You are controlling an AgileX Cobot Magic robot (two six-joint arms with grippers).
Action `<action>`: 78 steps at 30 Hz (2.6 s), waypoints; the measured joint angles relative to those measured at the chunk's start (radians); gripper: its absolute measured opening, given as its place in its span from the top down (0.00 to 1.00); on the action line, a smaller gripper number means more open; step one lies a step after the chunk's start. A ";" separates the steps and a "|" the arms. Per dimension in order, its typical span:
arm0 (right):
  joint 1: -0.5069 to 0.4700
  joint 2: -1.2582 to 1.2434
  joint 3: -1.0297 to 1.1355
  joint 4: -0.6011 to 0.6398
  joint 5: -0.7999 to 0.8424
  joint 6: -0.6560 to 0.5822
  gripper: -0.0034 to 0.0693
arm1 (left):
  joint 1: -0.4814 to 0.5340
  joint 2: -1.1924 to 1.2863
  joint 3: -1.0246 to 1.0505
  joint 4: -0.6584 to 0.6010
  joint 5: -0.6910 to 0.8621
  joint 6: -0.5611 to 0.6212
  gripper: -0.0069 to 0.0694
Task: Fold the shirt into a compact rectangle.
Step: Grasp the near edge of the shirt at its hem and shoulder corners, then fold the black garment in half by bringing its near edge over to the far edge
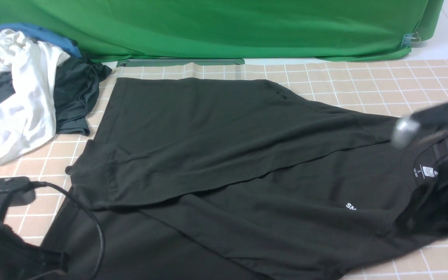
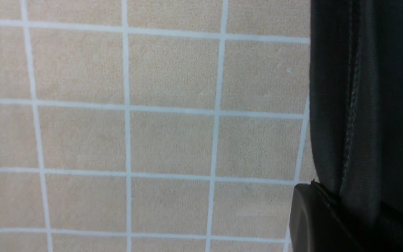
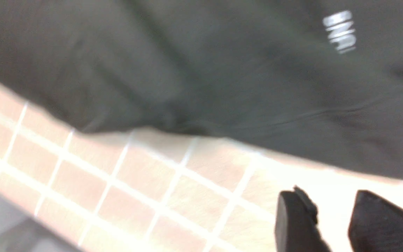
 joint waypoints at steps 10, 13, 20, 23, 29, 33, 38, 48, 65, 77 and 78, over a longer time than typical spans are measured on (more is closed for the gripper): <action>0.222 0.142 0.057 -0.188 -0.142 0.124 0.08 | 0.000 -0.038 0.003 0.029 0.033 -0.026 0.86; 0.223 0.211 0.057 -0.195 -0.179 0.109 0.05 | 0.000 -0.038 0.003 0.032 0.024 -0.026 0.86; 0.223 0.344 0.057 -0.199 -0.303 0.090 0.12 | 0.000 -0.038 0.004 0.030 0.009 -0.026 0.86; 0.223 0.368 0.056 -0.212 -0.341 0.083 0.39 | 0.000 -0.038 0.004 0.016 -0.010 -0.029 0.86; 0.223 0.373 0.047 -0.214 -0.335 0.076 0.85 | 0.000 -0.038 -0.011 0.003 -0.027 -0.073 0.86; 0.223 0.369 0.020 -0.210 -0.261 0.076 0.86 | 0.000 -0.038 -0.073 -0.021 -0.026 -0.094 0.86; 0.222 0.310 -0.051 -0.235 -0.166 0.075 0.86 | 0.000 -0.025 -0.216 -0.035 -0.042 -0.141 0.86; 0.079 0.313 -0.291 -0.243 -0.096 0.024 0.86 | 0.000 0.241 -0.502 -0.035 -0.079 -0.177 0.86; -0.086 0.816 -0.910 -0.242 -0.096 -0.004 0.87 | 0.081 0.913 -1.172 -0.089 -0.101 -0.188 0.86; -0.088 0.955 -1.090 -0.248 -0.160 -0.003 0.36 | 0.080 1.105 -1.315 -0.118 -0.086 -0.188 0.86; -0.087 0.950 -1.104 -0.211 -0.123 -0.021 0.33 | 0.080 1.105 -1.318 -0.118 -0.086 -0.188 0.86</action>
